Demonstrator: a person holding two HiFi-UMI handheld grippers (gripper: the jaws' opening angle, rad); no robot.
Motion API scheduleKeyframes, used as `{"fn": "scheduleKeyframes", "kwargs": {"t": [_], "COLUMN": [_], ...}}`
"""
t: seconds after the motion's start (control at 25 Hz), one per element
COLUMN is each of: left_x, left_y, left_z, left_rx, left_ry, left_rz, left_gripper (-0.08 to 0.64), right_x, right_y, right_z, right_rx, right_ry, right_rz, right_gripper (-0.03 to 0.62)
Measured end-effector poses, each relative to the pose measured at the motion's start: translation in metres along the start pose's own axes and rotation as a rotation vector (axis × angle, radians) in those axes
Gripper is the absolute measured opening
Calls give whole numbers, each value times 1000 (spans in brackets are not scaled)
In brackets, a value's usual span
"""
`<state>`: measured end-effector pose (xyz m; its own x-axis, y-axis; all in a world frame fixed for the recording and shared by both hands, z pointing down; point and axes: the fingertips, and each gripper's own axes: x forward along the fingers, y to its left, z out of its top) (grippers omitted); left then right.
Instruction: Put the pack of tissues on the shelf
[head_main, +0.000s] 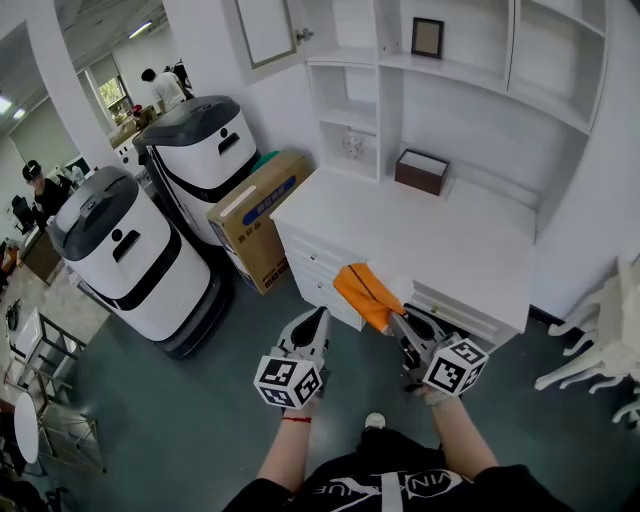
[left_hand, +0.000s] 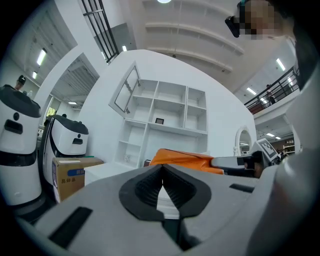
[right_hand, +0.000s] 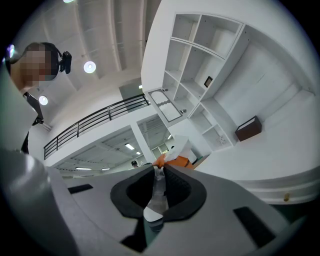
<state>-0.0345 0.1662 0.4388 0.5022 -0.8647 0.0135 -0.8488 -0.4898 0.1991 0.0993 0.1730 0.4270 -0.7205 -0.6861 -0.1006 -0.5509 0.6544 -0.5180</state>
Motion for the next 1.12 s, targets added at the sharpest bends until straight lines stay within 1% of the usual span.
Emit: {"fn": "scheduleKeyframes", "kwargs": {"t": [0.2,0.56,0.8,1.12], "left_x": [36,80,98,105], "left_y": [16,45,55,70], "left_z": [8,3,6,4], "left_rx": [5,8,9,0], "left_ry": [7,25,22,33], "left_rz": [6,33,58,92], "left_gripper": [8,8,8,8], "right_x": [29,66,82,95], "right_y": [-26,-66,-82,-95], "right_z": [17,22,31,31], "right_rx": [7,34,40,59], "right_ry": [-1,14,21,30], "right_rz": [9,23,38,50], "right_gripper": [25,25,25,25]}}
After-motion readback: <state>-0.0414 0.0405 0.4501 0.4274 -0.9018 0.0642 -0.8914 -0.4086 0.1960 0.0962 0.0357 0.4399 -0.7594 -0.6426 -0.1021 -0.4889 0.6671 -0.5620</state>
